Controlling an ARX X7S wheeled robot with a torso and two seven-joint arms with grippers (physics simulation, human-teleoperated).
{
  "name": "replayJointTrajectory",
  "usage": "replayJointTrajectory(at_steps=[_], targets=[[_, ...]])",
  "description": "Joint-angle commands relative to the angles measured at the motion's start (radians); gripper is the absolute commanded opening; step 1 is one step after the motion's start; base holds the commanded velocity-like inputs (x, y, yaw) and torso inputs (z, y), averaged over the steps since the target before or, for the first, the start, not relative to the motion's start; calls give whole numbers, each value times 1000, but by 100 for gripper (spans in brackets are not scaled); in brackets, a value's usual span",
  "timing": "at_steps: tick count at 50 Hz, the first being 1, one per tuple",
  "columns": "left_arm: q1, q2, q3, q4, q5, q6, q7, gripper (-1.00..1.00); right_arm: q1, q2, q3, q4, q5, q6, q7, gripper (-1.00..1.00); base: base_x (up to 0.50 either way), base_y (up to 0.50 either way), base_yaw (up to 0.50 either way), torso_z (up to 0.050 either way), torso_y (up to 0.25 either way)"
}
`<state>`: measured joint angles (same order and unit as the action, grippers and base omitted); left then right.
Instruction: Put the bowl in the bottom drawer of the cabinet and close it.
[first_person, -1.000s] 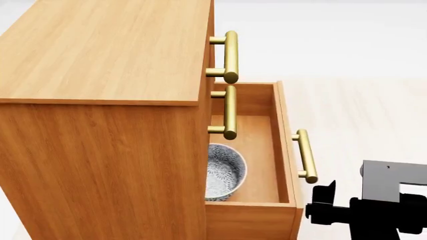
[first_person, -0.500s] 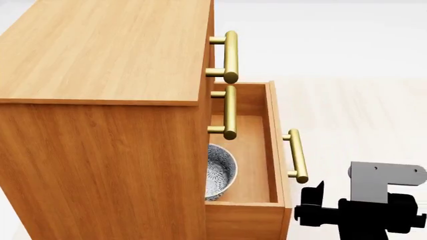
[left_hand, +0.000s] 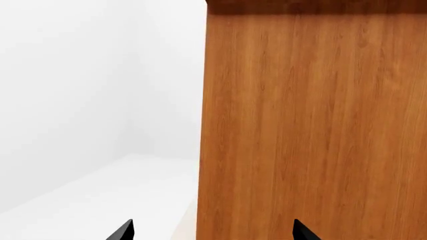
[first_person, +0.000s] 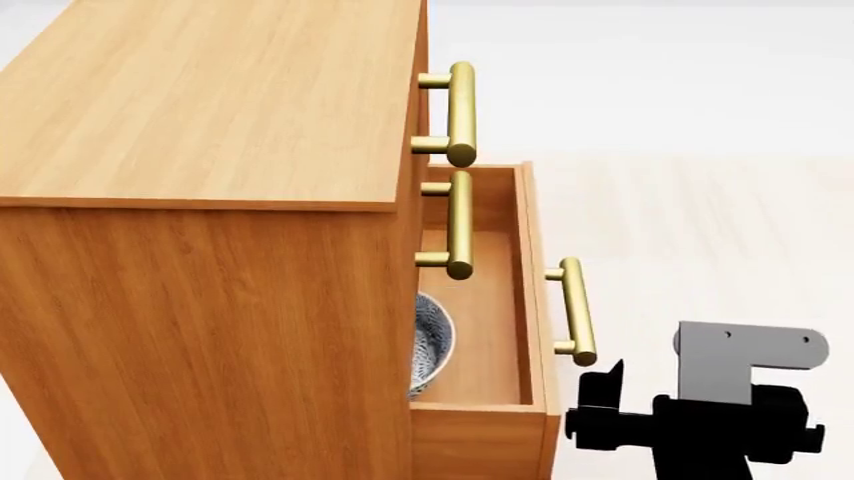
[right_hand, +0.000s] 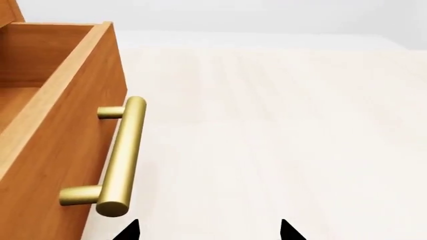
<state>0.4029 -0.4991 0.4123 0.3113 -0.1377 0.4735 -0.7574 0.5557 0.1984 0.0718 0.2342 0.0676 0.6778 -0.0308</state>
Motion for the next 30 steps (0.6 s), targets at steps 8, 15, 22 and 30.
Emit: replayJointTrajectory(at_steps=[8,15,22,30], targets=[[-1,-1,1,-1,-1,1,0,100,6,-25,-40,-11,18,1,-1,100,0,0,0,0,0],[1,-2,1,1,-2,2,-2,100,3,-28,-49,-28,22,11,-1,100,0,0,0,0,0],[3,-4,1,4,-2,2,-2,100,-7,-34,-50,-62,28,17,8,100,0,0,0,0,0],[1,-4,1,5,-5,2,-3,100,-15,-41,-60,-75,31,28,17,100,0,0,0,0,0]])
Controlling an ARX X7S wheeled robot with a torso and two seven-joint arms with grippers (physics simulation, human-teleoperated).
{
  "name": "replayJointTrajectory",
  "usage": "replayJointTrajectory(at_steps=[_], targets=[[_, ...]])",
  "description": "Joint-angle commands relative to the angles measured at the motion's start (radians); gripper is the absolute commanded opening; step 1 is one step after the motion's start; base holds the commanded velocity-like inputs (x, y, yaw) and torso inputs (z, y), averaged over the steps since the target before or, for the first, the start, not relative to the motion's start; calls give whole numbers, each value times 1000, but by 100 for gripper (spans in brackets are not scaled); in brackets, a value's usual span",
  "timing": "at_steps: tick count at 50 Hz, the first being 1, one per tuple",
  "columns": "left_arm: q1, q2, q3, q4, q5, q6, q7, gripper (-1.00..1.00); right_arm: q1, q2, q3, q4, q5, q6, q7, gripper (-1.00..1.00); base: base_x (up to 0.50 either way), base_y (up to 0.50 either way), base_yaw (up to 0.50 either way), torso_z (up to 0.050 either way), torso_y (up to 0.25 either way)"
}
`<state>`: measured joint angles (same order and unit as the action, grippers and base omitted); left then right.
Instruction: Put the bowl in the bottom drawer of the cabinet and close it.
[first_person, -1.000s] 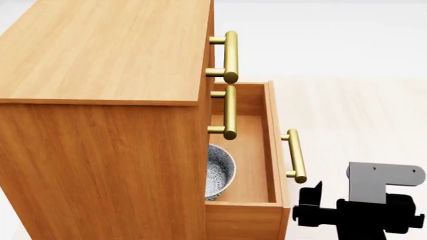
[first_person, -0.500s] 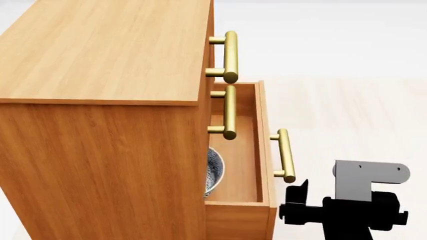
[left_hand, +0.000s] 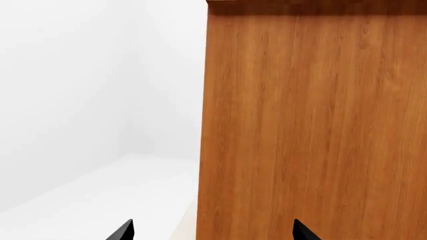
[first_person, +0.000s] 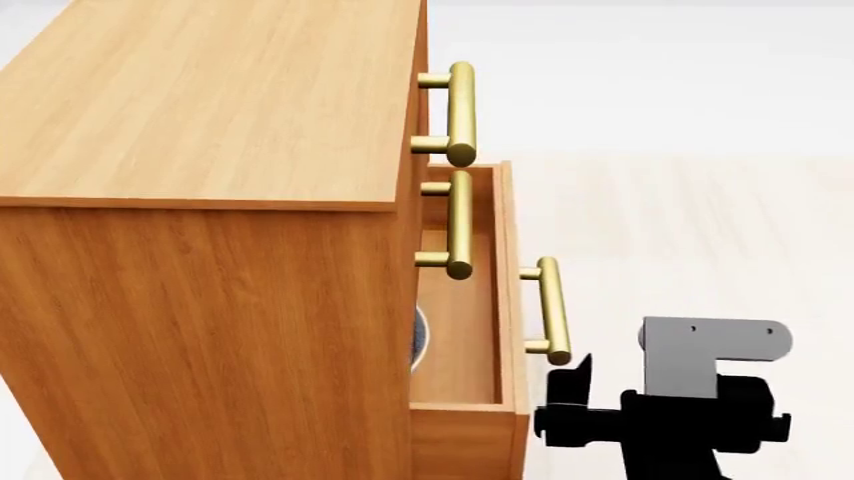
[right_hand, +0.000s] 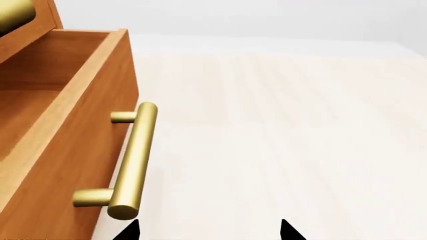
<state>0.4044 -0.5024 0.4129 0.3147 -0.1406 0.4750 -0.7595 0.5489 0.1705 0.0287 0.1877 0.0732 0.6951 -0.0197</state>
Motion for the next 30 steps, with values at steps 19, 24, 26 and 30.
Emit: replayJointTrajectory(at_steps=[19,24,26,30], targets=[[1,-1,1,-1,-3,6,-2,100,-38,-22,-55,-99,31,32,14,100,0,0,0,0,0],[0,-1,2,-5,-4,9,-1,100,-43,-24,-61,-106,31,31,19,100,0,0,0,0,0],[1,-2,2,0,-3,5,-3,100,-45,-25,-62,-106,34,31,20,100,0,0,0,0,0],[3,-2,1,1,-3,7,-3,100,-47,-31,-58,-110,38,39,31,100,0,0,0,0,0]])
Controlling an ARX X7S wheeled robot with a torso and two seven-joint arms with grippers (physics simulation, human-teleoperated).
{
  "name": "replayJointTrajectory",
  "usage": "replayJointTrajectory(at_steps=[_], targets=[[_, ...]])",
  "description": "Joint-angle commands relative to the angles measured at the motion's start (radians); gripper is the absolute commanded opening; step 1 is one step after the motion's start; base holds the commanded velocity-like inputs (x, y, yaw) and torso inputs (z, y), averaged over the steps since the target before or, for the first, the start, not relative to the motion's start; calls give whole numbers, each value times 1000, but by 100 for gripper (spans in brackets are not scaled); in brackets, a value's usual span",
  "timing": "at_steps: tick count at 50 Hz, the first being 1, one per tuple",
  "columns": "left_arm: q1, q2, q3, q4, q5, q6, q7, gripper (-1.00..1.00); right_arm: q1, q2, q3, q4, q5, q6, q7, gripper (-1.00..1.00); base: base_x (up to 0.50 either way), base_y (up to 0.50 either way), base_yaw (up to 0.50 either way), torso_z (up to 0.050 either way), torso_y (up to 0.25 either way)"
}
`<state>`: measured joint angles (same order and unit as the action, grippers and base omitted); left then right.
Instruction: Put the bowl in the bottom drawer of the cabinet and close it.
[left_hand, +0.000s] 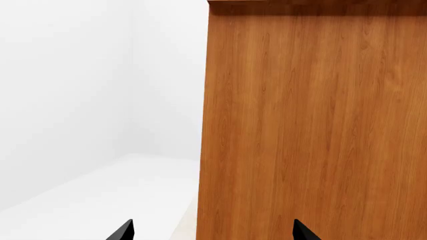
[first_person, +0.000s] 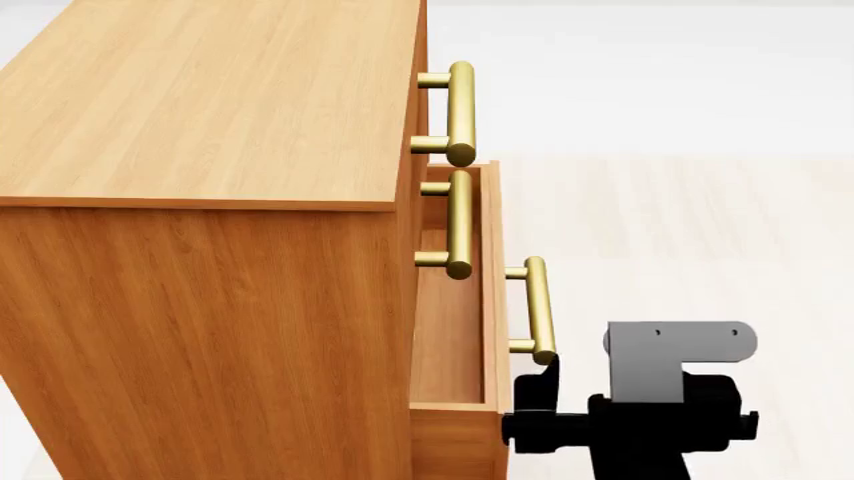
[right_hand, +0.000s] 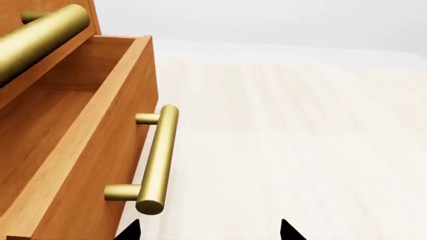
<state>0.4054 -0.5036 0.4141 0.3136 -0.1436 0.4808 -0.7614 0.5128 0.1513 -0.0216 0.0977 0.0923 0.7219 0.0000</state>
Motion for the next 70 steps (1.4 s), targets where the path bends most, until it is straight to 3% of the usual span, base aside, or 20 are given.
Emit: replayJointTrajectory(at_steps=[1,40,70], targets=[[2,-1,0,4,0,0,-2,100,-11,-12,-7,-23,22,18,11,100,0,0,0,0,0],[-1,-2,1,0,-2,1,-5,100,-25,5,-74,-115,127,130,-91,100,0,0,0,0,0],[2,-5,1,4,-3,2,-9,100,-19,32,-120,-106,173,106,-164,100,0,0,0,0,0]])
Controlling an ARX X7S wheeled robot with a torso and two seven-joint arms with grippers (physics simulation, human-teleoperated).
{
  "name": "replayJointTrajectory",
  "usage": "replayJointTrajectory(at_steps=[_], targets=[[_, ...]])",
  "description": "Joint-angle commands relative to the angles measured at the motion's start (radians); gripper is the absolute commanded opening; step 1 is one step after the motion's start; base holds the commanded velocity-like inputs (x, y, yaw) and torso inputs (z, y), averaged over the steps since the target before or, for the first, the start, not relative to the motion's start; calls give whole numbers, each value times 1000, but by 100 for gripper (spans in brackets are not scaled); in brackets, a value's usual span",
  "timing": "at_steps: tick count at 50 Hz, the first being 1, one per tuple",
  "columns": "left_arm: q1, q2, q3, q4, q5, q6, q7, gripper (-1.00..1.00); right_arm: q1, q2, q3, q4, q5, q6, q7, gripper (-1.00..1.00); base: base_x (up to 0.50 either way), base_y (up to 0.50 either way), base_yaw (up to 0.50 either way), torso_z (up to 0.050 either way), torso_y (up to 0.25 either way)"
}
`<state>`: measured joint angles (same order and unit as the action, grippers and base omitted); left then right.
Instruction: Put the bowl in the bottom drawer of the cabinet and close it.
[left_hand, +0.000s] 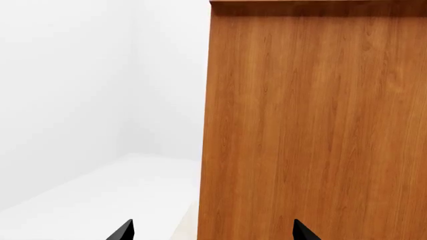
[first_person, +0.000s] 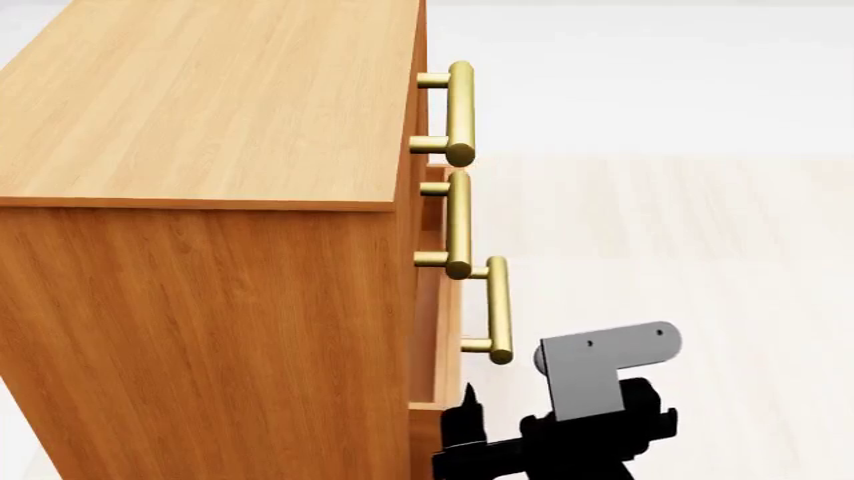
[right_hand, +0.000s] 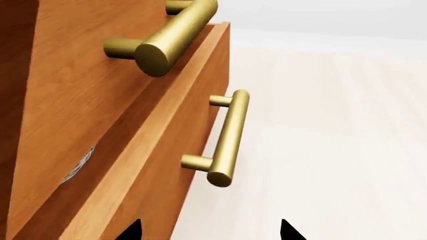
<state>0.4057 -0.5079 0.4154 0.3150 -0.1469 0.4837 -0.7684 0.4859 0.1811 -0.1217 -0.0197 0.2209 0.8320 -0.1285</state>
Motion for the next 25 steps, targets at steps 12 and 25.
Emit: replayJointTrajectory(at_steps=[12,25], targets=[[2,-2,0,0,-1,3,-2,100,35,-7,-33,41,54,-12,-42,100,0,0,0,0,0],[0,-2,0,-3,-3,5,-3,100,51,-12,-53,66,68,-21,-59,100,0,0,0,0,0]])
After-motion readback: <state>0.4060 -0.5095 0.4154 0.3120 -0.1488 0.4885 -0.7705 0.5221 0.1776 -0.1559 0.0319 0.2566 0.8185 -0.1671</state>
